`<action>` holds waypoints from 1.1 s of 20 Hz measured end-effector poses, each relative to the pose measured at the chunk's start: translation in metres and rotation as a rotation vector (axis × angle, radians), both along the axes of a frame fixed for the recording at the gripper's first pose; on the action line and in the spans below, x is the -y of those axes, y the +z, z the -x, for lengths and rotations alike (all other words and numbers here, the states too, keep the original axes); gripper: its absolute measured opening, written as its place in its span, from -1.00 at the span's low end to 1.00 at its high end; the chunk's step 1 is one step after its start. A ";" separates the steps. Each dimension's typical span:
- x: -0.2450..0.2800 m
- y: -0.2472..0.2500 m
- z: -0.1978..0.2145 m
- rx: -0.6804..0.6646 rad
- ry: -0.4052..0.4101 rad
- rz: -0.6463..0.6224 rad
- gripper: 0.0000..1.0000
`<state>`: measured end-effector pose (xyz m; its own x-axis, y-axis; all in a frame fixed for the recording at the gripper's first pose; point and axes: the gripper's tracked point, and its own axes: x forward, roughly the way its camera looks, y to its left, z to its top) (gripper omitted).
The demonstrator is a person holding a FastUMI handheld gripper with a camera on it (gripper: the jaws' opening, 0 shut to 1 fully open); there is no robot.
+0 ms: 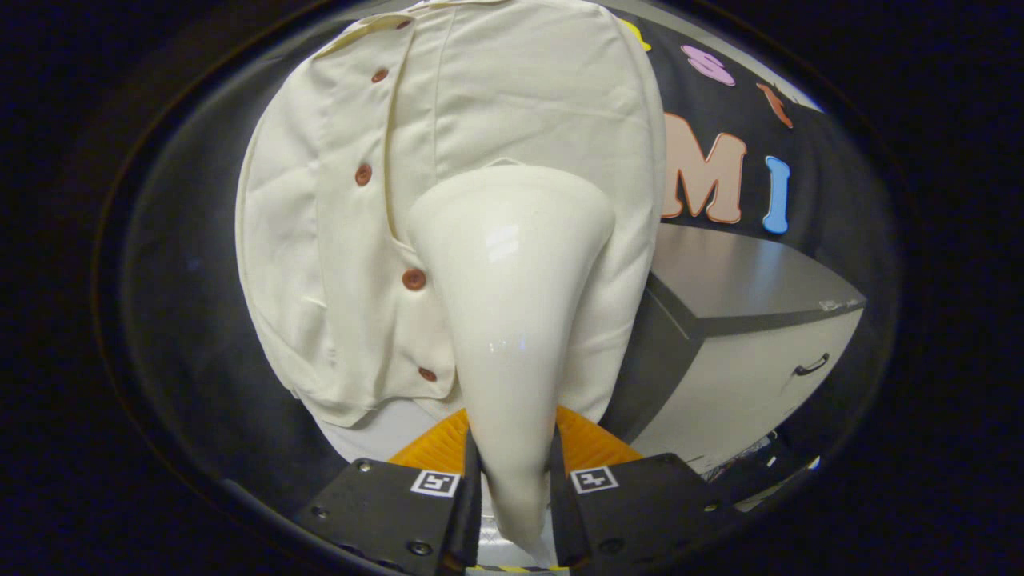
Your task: Iron the clothes twice with a garment steamer, once on the left side and once on the right side.
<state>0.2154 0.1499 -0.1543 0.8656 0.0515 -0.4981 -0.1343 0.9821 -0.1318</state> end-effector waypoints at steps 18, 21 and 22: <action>0.025 -0.100 0.006 -0.146 -0.042 -0.017 -0.27; 0.033 -0.120 0.012 -0.184 -0.047 0.018 -0.27; 0.034 -0.127 0.014 -0.197 -0.043 0.032 -0.27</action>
<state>0.2010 0.1156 -0.2810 0.7525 -0.0018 -0.6586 -0.1186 0.9833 -0.1382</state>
